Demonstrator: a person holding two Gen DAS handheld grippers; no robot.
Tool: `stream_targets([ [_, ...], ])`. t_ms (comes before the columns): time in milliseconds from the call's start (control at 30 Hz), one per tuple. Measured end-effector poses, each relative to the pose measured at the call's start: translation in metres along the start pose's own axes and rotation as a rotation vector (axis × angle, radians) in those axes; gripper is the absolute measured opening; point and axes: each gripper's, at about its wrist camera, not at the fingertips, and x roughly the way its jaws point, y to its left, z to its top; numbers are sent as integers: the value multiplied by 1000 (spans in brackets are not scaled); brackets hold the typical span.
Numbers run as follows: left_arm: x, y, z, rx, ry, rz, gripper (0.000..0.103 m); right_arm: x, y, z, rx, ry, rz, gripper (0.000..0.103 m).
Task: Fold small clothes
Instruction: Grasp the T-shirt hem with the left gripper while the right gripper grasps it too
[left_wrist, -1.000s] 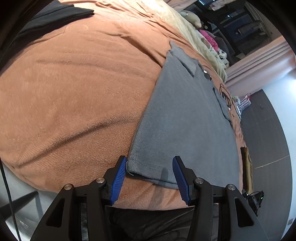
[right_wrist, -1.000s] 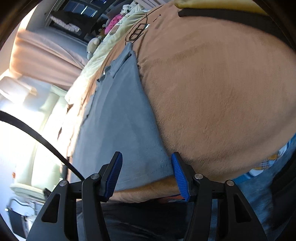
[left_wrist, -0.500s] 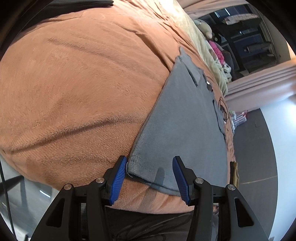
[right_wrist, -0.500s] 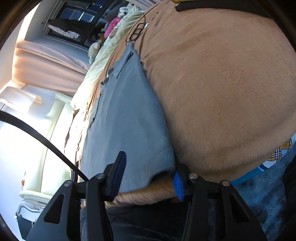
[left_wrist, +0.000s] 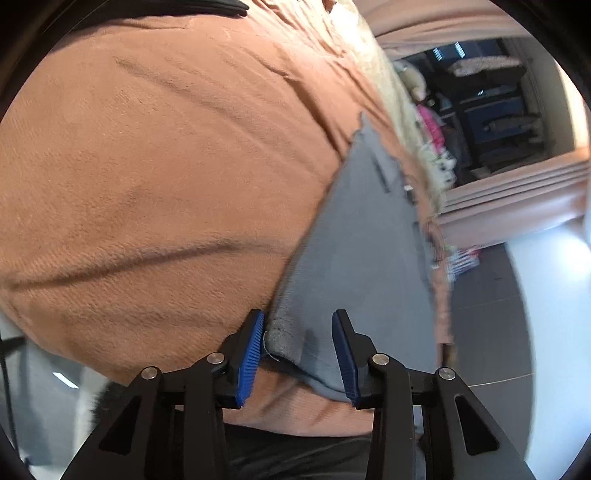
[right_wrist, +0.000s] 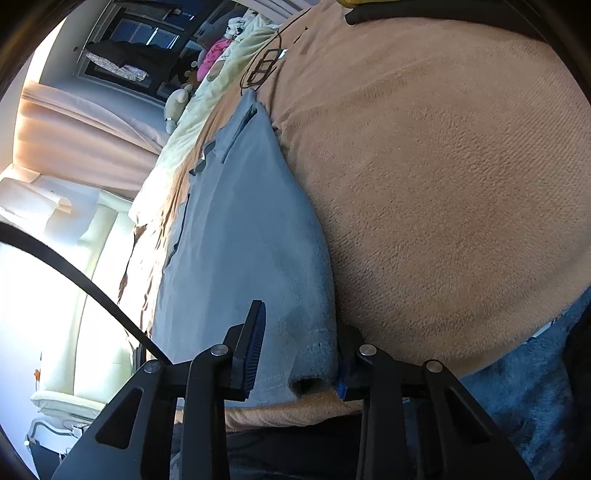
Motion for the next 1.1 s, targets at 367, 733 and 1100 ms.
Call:
stream_targets([
  [367, 8, -20, 0, 35, 20, -51, 39, -1, 5, 2, -9, 10, -14, 28],
  [733, 7, -3, 1, -14, 15, 50, 39, 4, 8, 8, -27, 15, -27, 28],
  [1100, 3, -6, 3, -41, -13, 132, 7, -8, 7, 11, -11, -21, -33, 1],
])
